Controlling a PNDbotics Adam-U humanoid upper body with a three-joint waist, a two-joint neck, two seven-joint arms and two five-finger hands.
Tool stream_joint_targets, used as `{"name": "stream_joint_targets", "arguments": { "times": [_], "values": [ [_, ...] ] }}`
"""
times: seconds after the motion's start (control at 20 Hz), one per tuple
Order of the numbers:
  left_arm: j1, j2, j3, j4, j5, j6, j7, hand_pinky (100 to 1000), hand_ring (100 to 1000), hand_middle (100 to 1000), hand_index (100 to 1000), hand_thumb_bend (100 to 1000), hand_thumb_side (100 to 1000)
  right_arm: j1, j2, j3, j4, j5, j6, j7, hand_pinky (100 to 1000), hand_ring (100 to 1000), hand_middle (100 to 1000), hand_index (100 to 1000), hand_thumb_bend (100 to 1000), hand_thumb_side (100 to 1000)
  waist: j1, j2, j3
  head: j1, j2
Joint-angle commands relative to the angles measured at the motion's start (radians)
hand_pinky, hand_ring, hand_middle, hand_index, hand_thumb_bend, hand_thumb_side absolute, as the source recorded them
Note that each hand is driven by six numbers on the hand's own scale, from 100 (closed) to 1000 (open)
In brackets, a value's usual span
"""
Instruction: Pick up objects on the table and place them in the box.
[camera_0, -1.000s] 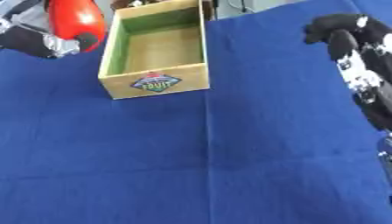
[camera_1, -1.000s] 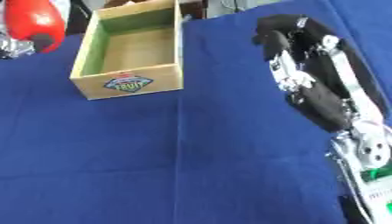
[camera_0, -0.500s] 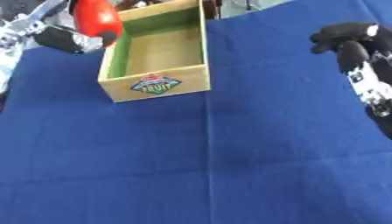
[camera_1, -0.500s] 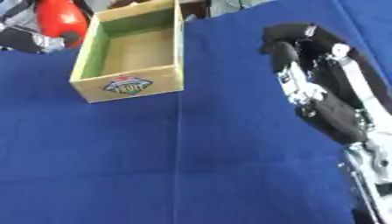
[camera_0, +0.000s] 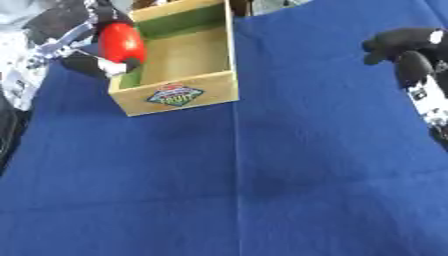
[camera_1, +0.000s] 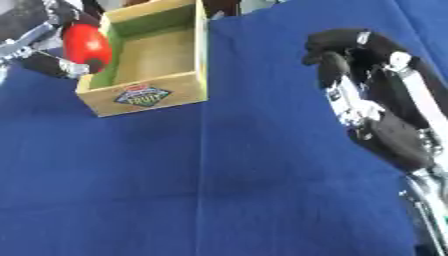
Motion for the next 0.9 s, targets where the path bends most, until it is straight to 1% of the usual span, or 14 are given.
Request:
{"name": "stream_joint_targets", "arguments": {
  "times": [0.05,0.2,0.35,0.4,0.45,0.5,0.55,0.6,0.65,0.75,0.8,0.85,0.9],
  "values": [
    [-0.025,0.021,0.021,0.033,-0.048,-0.02,0.008,100,359,416,637,226,657,-0.016,-0.007,0.004,-0.019,-0.008,-0.002,0.006,944,839,607,775,100,586,-0.005,-0.019,-0.001,0.004,-0.012],
    [-0.028,0.014,0.023,0.049,-0.087,-0.032,0.021,103,385,434,657,241,661,-0.015,-0.007,0.004,-0.019,-0.008,-0.002,0.007,944,839,606,775,100,587,-0.005,-0.017,-0.003,0.006,-0.012],
    [-0.029,0.012,0.025,0.049,-0.121,-0.034,0.044,217,473,545,781,312,677,-0.014,-0.007,0.004,-0.019,-0.008,-0.001,0.008,945,839,606,774,100,585,-0.006,-0.016,-0.003,0.006,-0.013],
    [-0.029,0.011,0.026,0.047,-0.133,-0.032,0.055,265,511,614,869,356,688,-0.014,-0.006,0.005,-0.019,-0.009,-0.001,0.01,945,839,606,774,100,586,-0.006,-0.016,-0.002,0.006,-0.013],
    [-0.029,0.011,0.027,0.045,-0.144,-0.028,0.066,305,550,675,913,391,692,-0.013,-0.006,0.006,-0.019,-0.009,-0.001,0.011,945,839,605,774,100,586,-0.006,-0.016,-0.002,0.005,-0.014],
    [-0.03,0.011,0.028,0.042,-0.153,-0.023,0.078,388,610,745,963,463,700,-0.013,-0.005,0.006,-0.019,-0.01,0.0,0.012,945,839,605,774,100,587,-0.007,-0.016,-0.001,0.004,-0.015],
    [-0.03,0.011,0.028,0.039,-0.162,-0.017,0.092,430,634,759,989,521,704,-0.012,-0.005,0.006,-0.019,-0.01,0.0,0.012,945,839,604,773,100,587,-0.007,-0.016,0.0,0.003,-0.015],
    [-0.03,0.011,0.03,0.036,-0.171,-0.011,0.106,478,674,793,1000,621,707,-0.012,-0.005,0.006,-0.019,-0.01,0.0,0.013,945,839,604,773,100,587,-0.007,-0.016,0.0,0.003,-0.016],
    [-0.03,0.012,0.031,0.033,-0.18,-0.002,0.121,496,696,812,1000,675,709,-0.012,-0.005,0.006,-0.019,-0.01,0.0,0.013,945,840,605,773,100,587,-0.008,-0.016,0.001,0.003,-0.016],
    [-0.03,0.012,0.033,0.032,-0.193,0.019,0.153,511,712,831,1000,743,712,-0.012,-0.004,0.006,-0.019,-0.011,0.001,0.012,946,840,604,773,100,587,-0.009,-0.016,0.002,0.003,-0.015],
    [-0.03,0.01,0.036,0.03,-0.194,0.028,0.169,494,693,812,1000,763,711,-0.011,-0.004,0.005,-0.019,-0.011,0.001,0.012,946,840,604,773,100,585,-0.01,-0.017,0.003,0.003,-0.014],
    [-0.029,0.008,0.04,0.028,-0.186,0.036,0.187,477,677,792,1000,771,710,-0.01,-0.004,0.005,-0.019,-0.011,0.002,0.012,946,840,604,773,100,586,-0.012,-0.017,0.005,0.002,-0.013],
    [-0.027,0.006,0.042,0.025,-0.172,0.042,0.202,477,677,792,1000,771,710,-0.009,-0.003,0.005,-0.019,-0.011,0.002,0.012,946,840,604,773,100,586,-0.013,-0.018,0.008,0.001,-0.011]
  ]
}}
